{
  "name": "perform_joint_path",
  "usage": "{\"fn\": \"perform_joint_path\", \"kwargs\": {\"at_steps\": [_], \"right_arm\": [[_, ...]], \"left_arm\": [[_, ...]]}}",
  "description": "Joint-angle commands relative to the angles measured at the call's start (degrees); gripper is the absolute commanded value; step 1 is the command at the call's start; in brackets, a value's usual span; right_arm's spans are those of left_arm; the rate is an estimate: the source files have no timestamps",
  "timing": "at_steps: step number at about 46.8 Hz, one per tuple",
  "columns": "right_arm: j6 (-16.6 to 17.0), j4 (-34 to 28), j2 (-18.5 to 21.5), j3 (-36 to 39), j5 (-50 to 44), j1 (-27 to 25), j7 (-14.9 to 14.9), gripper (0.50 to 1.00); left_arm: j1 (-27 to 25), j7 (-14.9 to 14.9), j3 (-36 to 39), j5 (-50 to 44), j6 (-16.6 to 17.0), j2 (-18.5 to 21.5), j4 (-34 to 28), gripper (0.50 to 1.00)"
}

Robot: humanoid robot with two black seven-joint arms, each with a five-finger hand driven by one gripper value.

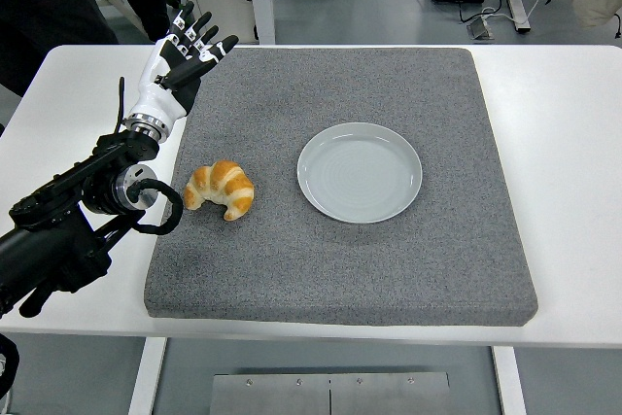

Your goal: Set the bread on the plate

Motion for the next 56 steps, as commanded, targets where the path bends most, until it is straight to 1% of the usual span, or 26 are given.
{"fn": "perform_joint_path", "kwargs": {"at_steps": [1, 24, 31, 42, 56], "right_arm": [[0.00, -0.05, 0.00, 0.00, 0.00, 0.00, 0.00, 1.000], [0.00, 0.03, 0.00, 0.00, 0.00, -0.09, 0.00, 1.000], [0.00, -0.05, 0.00, 0.00, 0.00, -0.09, 0.00, 1.000], [0.00, -0.05, 0.00, 0.00, 0.00, 0.00, 0.00, 1.000], [0.00, 0.03, 0.00, 0.00, 0.00, 0.00, 0.00, 1.000]], "left_arm": [[0.10, -0.11, 0.10, 0.03, 0.00, 0.00, -0.01, 0.965], [0.18, -0.11, -0.60, -0.06, -0.18, 0.00, -0.01, 0.965], [0.18, -0.11, -0.60, -0.15, -1.67, 0.00, -0.01, 0.965], [0.10, 0.07, -0.51, -0.15, -1.67, 0.00, 0.08, 0.965], [0.10, -0.02, 0.01, -0.06, -0.18, -0.88, 0.43, 0.965]]}}
